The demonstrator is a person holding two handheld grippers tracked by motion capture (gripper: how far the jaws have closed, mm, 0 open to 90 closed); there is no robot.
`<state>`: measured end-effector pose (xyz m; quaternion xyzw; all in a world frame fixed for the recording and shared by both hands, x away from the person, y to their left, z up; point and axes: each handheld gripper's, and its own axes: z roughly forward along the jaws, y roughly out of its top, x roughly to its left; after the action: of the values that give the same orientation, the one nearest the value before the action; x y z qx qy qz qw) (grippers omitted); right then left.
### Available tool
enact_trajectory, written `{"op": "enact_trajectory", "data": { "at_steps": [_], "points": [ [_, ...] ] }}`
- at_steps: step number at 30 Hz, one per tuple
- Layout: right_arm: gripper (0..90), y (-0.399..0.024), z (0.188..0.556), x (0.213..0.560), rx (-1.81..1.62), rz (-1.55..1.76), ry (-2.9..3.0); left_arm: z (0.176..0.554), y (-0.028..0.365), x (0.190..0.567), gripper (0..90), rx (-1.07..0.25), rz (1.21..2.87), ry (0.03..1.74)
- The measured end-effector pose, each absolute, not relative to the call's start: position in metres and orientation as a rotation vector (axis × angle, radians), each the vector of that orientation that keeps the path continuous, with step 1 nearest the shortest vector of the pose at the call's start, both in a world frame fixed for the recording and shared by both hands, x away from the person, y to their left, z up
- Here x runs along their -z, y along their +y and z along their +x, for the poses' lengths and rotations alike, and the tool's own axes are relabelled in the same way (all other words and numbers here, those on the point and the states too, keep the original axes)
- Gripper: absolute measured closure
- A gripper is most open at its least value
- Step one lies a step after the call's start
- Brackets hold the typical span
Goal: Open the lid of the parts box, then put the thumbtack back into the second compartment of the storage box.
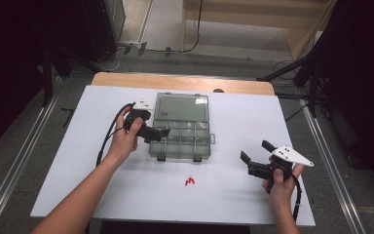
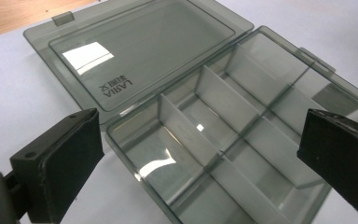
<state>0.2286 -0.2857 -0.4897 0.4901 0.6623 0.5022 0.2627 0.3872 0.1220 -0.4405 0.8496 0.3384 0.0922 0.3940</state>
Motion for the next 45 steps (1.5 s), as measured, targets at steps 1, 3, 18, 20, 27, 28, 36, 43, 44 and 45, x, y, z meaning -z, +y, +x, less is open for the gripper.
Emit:
{"op": "enact_trajectory", "data": {
  "at_steps": [1,3,18,20,27,28,36,43,44,45],
  "points": [
    [8.1,-0.288,0.223,0.490,-1.361,1.318,1.790,0.386,0.122,0.440,0.0,-0.230,2.163,0.850],
    [8.1,-0.290,0.220,0.490,-1.365,1.319,1.786,0.384,0.120,0.439,0.0,-0.229,2.167,0.847],
    [9.6,-0.312,0.188,0.494,-1.371,1.330,1.751,0.361,0.110,0.426,0.0,-0.209,2.186,0.776],
    [10.3,-0.314,0.186,0.494,-1.374,1.336,1.746,0.358,0.109,0.426,0.0,-0.197,2.196,0.769],
    [11.3,-0.318,0.184,0.496,-1.371,1.331,1.750,0.348,0.107,0.427,0.0,-0.153,2.224,0.729],
    [11.3,-0.319,0.184,0.496,-1.375,1.328,1.747,0.345,0.105,0.427,0.0,-0.135,2.233,0.712],
    [14.0,-0.319,0.184,0.498,-1.376,1.335,1.747,0.329,0.098,0.427,0.0,-0.127,2.264,0.681],
    [14.1,-0.317,0.184,0.497,-1.384,1.313,1.753,0.315,0.089,0.429,0.0,-0.113,2.323,0.642],
    [14.1,-0.317,0.184,0.497,-1.387,1.318,1.756,0.313,0.088,0.429,0.0,-0.106,2.332,0.632],
    [14.1,-0.317,0.184,0.497,-1.387,1.318,1.756,0.311,0.086,0.429,0.0,-0.098,2.334,0.631]
  ]
}}
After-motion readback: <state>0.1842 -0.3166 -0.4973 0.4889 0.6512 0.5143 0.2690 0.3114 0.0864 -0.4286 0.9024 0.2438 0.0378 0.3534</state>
